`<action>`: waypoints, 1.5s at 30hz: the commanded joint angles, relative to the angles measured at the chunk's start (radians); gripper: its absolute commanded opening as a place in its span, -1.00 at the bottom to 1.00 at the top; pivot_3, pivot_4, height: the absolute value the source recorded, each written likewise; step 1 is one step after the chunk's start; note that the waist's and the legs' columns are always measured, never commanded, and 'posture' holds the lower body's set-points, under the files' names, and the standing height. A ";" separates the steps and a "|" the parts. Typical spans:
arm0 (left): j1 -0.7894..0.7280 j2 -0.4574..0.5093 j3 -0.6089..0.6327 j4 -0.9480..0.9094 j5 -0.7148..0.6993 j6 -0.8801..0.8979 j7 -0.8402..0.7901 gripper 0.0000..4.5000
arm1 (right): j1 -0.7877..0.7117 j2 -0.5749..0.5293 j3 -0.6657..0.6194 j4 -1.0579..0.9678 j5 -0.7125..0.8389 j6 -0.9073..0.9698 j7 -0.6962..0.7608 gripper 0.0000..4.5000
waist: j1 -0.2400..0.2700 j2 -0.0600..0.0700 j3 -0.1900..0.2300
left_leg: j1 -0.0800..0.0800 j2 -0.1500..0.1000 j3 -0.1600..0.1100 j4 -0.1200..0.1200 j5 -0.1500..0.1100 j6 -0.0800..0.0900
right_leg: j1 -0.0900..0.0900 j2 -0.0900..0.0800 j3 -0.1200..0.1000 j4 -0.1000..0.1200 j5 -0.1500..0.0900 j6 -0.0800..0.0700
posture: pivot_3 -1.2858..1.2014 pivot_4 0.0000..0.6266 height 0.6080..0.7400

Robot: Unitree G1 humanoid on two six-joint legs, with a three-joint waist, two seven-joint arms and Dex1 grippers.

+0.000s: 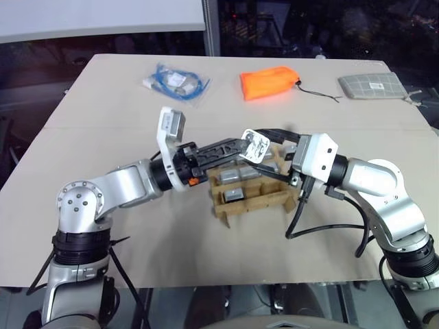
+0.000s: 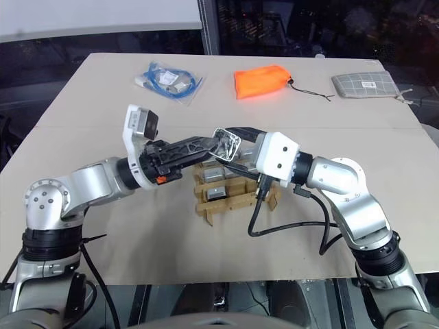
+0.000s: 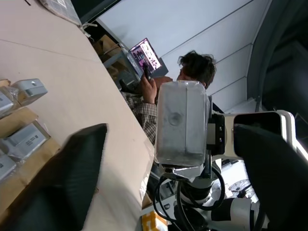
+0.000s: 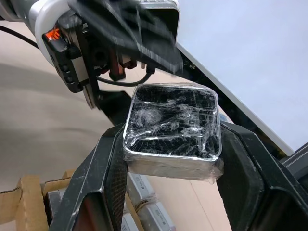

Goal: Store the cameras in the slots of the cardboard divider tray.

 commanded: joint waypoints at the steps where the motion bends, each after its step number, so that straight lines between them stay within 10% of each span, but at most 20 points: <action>1: -0.001 0.018 -0.005 -0.005 -0.025 -0.009 -0.019 0.10 | -0.006 0.004 0.000 -0.042 0.001 -0.015 -0.002 -0.10 | 0.000 0.000 0.000 | 0.000 0.000 0.000 0.000 0.000 0.000 | 0.000 0.000 0.000 0.000 0.000 0.000 | 0.03 -0.52 1.00; 5: -0.001 0.029 -0.012 -0.009 -0.025 -0.005 -0.038 -0.70 | -0.008 0.007 0.003 -0.044 -0.002 -0.016 -0.005 -0.10 | 0.000 0.000 0.000 | 0.000 0.000 0.000 0.000 0.000 0.000 | 0.000 0.000 0.000 0.000 0.000 0.000 | 0.03 -0.52 1.00; 13: -0.001 0.032 -0.022 -0.010 -0.025 -0.012 -0.052 -0.70 | -0.003 -0.001 -0.003 -0.059 0.008 0.034 -0.012 -0.10 | 0.000 0.000 0.000 | 0.000 0.000 0.000 0.000 0.000 0.000 | 0.000 0.000 0.000 0.000 0.000 0.000 | 0.03 -0.52 1.00; 14: -0.003 0.031 -0.022 -0.007 -0.025 -0.014 -0.053 -0.70 | -0.002 -0.005 -0.007 -0.062 0.012 0.047 -0.013 0.37 | 0.000 0.000 0.000 | 0.000 0.000 0.000 0.000 0.000 0.000 | 0.000 0.000 0.000 0.000 0.000 0.000 | 0.03 -0.52 1.00; 17: -0.015 0.027 -0.019 -0.003 -0.024 -0.032 -0.056 -0.70 | 0.008 -0.028 -0.027 -0.081 0.049 0.124 -0.007 0.97 | 0.000 0.000 0.000 | 0.000 0.000 0.000 0.000 0.000 0.000 | 0.000 0.000 0.000 0.000 0.000 0.000 | 0.03 -0.52 1.00; 21: -0.042 0.017 -0.004 -0.027 0.062 -0.055 -0.110 -0.70 | 0.061 -0.136 -0.142 -0.123 0.199 0.298 0.043 0.97 | 0.012 0.000 0.000 | -0.001 0.000 0.000 0.000 0.000 0.000 | 0.000 0.000 -0.001 -0.001 0.000 0.000 | 0.03 -0.52 1.00; 30: -0.048 0.157 -0.250 -0.243 0.840 -0.239 -0.563 -0.70 | 0.070 -0.546 -0.570 -0.191 0.876 0.802 0.113 0.97 | 0.020 0.002 0.002 | -0.001 -0.001 0.000 -0.004 -0.003 0.004 | 0.000 0.000 -0.001 -0.005 0.000 -0.001 | 0.03 -0.52 1.00; 38: -0.078 0.156 -0.451 -0.181 1.329 -0.493 -0.751 -0.70 | 0.021 -0.647 -0.561 -0.185 1.084 0.869 -0.023 0.97 | 0.021 0.001 0.003 | -0.002 0.000 0.001 -0.006 -0.003 0.006 | 0.000 0.000 0.000 -0.009 -0.001 -0.002 | 0.03 -0.52 1.00; 45: -0.150 0.141 -0.491 -0.164 1.482 -0.525 -0.865 -0.70 | 0.021 -0.672 -0.551 -0.186 1.154 0.855 -0.091 0.97 | 0.021 0.000 0.003 | -0.004 0.001 0.000 -0.006 -0.004 0.007 | -0.001 0.000 -0.001 -0.011 0.000 0.000 | 0.03 -0.52 1.00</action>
